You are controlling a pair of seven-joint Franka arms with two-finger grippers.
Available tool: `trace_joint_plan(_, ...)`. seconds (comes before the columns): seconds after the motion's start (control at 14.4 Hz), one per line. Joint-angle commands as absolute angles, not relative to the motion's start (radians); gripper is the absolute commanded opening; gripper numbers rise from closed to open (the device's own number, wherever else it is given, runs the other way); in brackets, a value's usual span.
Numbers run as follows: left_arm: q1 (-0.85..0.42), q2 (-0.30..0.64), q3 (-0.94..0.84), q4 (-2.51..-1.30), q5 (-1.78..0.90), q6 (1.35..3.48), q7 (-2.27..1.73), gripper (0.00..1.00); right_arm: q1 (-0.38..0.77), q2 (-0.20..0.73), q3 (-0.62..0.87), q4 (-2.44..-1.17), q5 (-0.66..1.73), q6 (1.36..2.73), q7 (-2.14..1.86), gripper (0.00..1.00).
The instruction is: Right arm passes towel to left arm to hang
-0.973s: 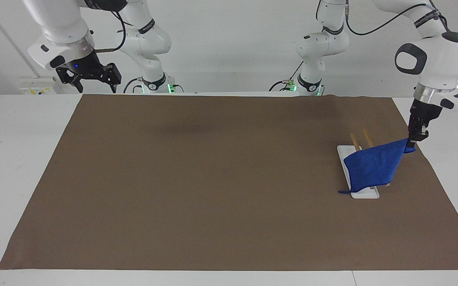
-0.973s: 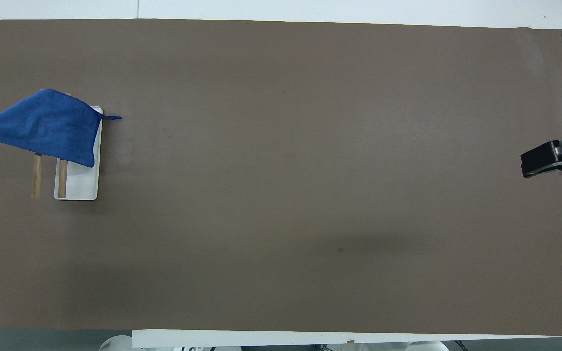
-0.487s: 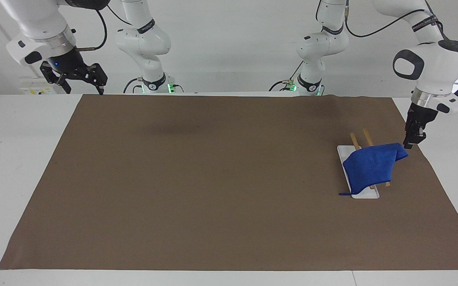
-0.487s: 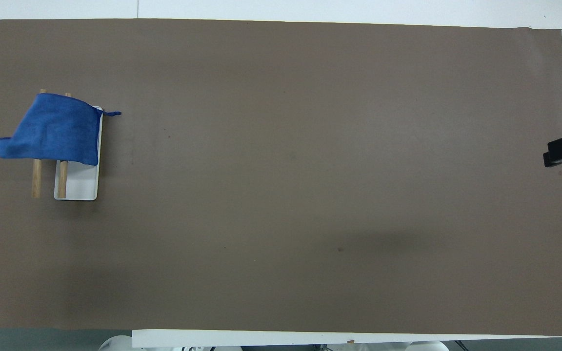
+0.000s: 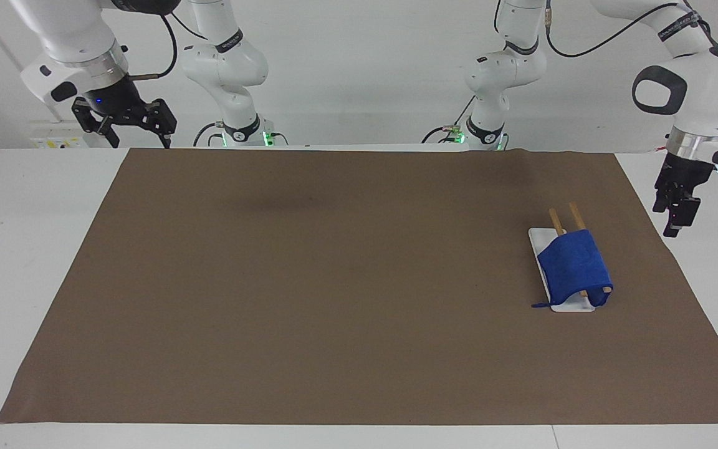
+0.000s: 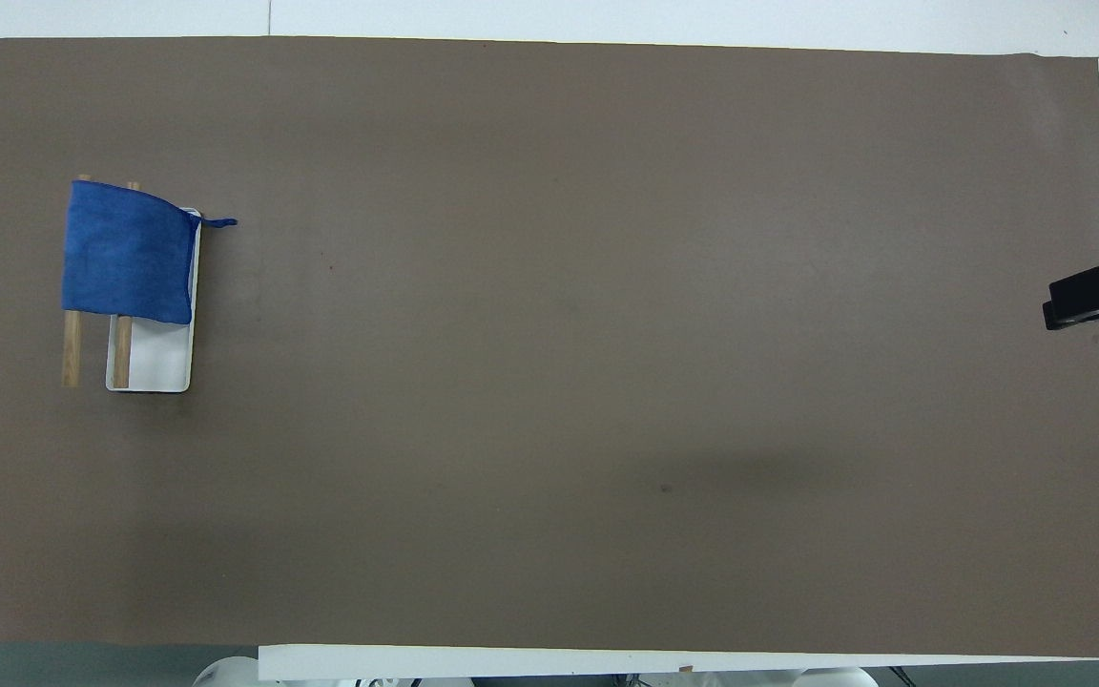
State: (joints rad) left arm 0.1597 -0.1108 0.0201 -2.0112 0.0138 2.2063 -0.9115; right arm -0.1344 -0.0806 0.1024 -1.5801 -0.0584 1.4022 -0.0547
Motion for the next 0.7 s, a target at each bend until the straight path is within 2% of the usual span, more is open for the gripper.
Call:
trace_joint_plan(0.0,0.102,-0.077,0.018,-1.814,0.031,1.932,-0.841,1.00,-0.152,-0.104,0.104,-1.608,-0.049,1.404,-0.064,1.00)
trace_joint_plan(0.21,0.026,-0.003,0.017,-1.614,0.032,1.650,-0.680,1.00,-0.146,-0.104,0.104,-1.608,-0.049,1.404,-0.063,1.00)
trace_joint_plan(0.35,-0.008,0.011,0.015,-1.568,0.032,1.559,-0.574,1.00,-0.140,-0.095,0.106,-1.606,-0.049,1.411,-0.064,1.00)
trace_joint_plan(0.49,-0.044,0.023,0.015,-1.531,0.032,1.482,-0.441,1.00,-0.074,-0.086,0.051,-1.605,-0.051,1.405,-0.061,1.00)
trace_joint_plan(0.63,-0.070,0.035,0.015,-1.500,0.028,1.393,-0.320,1.00,-0.087,-0.040,0.037,-1.592,-0.051,1.408,-0.064,1.00)
